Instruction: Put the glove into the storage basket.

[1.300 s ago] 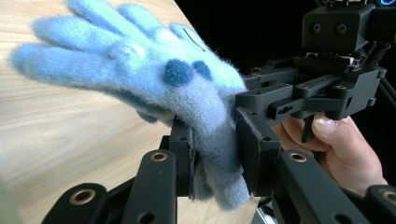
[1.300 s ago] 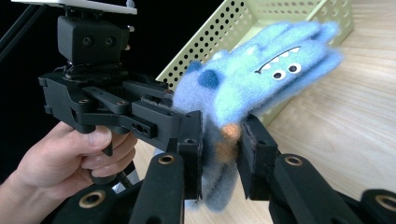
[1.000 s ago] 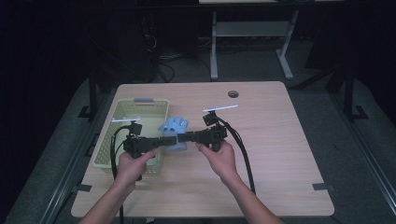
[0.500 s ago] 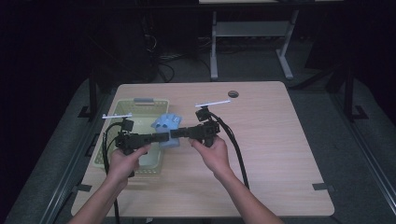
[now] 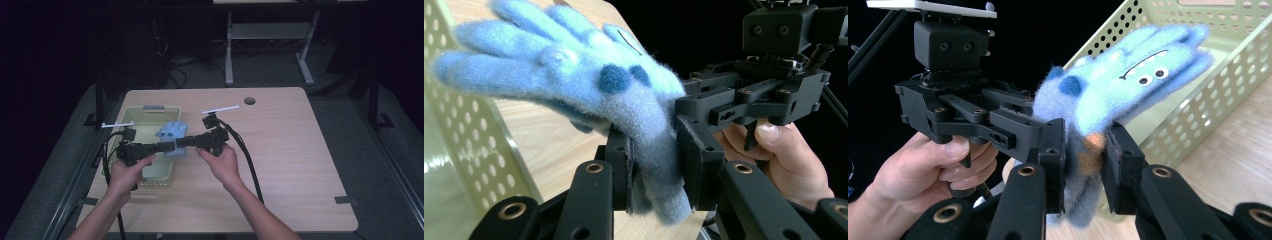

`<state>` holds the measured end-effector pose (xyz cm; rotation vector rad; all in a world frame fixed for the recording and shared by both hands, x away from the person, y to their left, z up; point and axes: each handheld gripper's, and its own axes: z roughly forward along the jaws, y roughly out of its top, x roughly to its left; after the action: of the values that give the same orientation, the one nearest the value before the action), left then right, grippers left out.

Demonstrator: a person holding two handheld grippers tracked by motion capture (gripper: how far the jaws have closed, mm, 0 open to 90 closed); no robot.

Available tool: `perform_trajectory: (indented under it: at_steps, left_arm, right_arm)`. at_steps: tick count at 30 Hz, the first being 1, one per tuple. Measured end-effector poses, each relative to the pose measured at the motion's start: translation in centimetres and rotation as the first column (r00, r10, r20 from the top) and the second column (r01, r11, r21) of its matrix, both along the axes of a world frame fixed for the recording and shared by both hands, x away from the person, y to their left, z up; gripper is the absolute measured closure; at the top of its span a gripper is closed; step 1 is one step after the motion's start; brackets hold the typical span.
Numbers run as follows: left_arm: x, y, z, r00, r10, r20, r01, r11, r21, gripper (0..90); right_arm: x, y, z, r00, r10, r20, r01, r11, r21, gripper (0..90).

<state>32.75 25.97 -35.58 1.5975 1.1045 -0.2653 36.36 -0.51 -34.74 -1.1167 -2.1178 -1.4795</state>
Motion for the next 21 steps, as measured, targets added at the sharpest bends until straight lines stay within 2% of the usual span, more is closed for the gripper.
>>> perform_trajectory:
  at_steps: [17,21]
  left_arm:
    - [-0.2,2.5,-0.3,0.9994,0.033,-0.005,-0.033,0.9994,0.010,68.6]
    - [-0.2,3.1,-0.3,0.9990,0.044,-0.004,-0.044,0.9990,0.000,68.6]
  right_arm:
    - [0.7,2.7,-0.5,0.9994,0.028,-0.023,-0.028,0.9996,0.007,72.9]
    - [0.8,3.3,-0.4,0.9992,0.027,-0.029,-0.027,0.9996,0.010,72.9]
